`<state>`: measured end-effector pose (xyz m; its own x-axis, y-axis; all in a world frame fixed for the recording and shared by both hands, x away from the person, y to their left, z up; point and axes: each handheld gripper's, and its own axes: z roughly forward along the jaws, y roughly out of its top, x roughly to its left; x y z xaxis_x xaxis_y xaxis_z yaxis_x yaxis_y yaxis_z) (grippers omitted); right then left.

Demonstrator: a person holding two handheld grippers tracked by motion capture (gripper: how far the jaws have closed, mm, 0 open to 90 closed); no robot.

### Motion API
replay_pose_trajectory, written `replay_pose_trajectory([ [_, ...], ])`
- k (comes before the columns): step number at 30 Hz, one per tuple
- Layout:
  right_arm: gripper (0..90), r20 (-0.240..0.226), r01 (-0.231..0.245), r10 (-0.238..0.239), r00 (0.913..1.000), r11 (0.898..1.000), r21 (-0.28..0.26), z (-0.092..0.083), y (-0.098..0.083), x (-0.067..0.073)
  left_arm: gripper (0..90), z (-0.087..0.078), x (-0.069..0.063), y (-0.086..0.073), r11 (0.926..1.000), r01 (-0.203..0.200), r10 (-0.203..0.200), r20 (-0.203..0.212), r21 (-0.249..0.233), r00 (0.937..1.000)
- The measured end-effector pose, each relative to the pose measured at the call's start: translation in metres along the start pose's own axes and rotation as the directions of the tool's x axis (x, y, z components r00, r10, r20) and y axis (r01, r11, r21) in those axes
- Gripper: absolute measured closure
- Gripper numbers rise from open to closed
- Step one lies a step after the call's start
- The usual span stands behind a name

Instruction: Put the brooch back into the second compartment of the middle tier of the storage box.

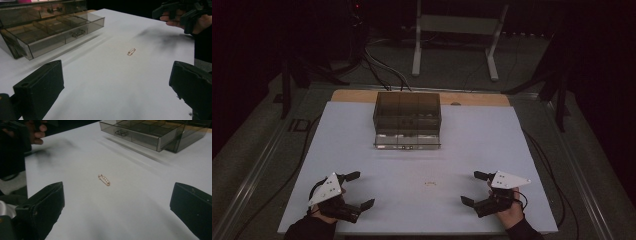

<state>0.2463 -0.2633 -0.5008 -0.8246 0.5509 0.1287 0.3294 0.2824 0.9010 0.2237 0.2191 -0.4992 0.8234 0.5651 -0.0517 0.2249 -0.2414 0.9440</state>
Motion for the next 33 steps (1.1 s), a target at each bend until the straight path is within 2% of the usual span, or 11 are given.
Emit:
replay_pose_trajectory([
  [4,0.0,0.035,0.005,-0.005,0.9994,1.000,-0.003,-0.001,0.005,0.000,0.3,0.000,0.000,0.000,1.0000,0.000,0.000,0.000,0.000,1.0000],
  [10,0.0,0.024,-0.016,0.016,0.9996,1.000,-0.018,-0.003,0.014,-0.002,0.3,0.001,0.000,0.000,1.0000,-0.001,0.001,0.000,0.004,1.0000],
  [14,0.0,0.019,-0.027,0.028,0.9994,0.999,-0.036,-0.006,0.020,-0.002,0.3,0.000,0.001,0.001,0.9999,0.005,-0.005,-0.002,-0.009,1.0000],
  [24,0.0,0.037,0.001,0.001,0.9993,0.998,-0.062,-0.004,0.041,-0.004,0.3,0.000,0.001,0.001,0.9999,0.009,-0.009,-0.002,-0.007,1.0000],
  [29,0.0,0.029,0.007,-0.005,0.9996,0.997,-0.071,-0.001,0.048,-0.005,0.3,0.000,0.001,0.001,1.0000,0.008,-0.008,-0.004,-0.004,1.0000],
  [33,0.0,0.003,0.006,-0.005,1.0000,0.998,-0.069,0.005,0.054,-0.004,0.3,0.000,0.001,0.000,0.9999,0.011,-0.011,-0.004,-0.006,0.9999],
])
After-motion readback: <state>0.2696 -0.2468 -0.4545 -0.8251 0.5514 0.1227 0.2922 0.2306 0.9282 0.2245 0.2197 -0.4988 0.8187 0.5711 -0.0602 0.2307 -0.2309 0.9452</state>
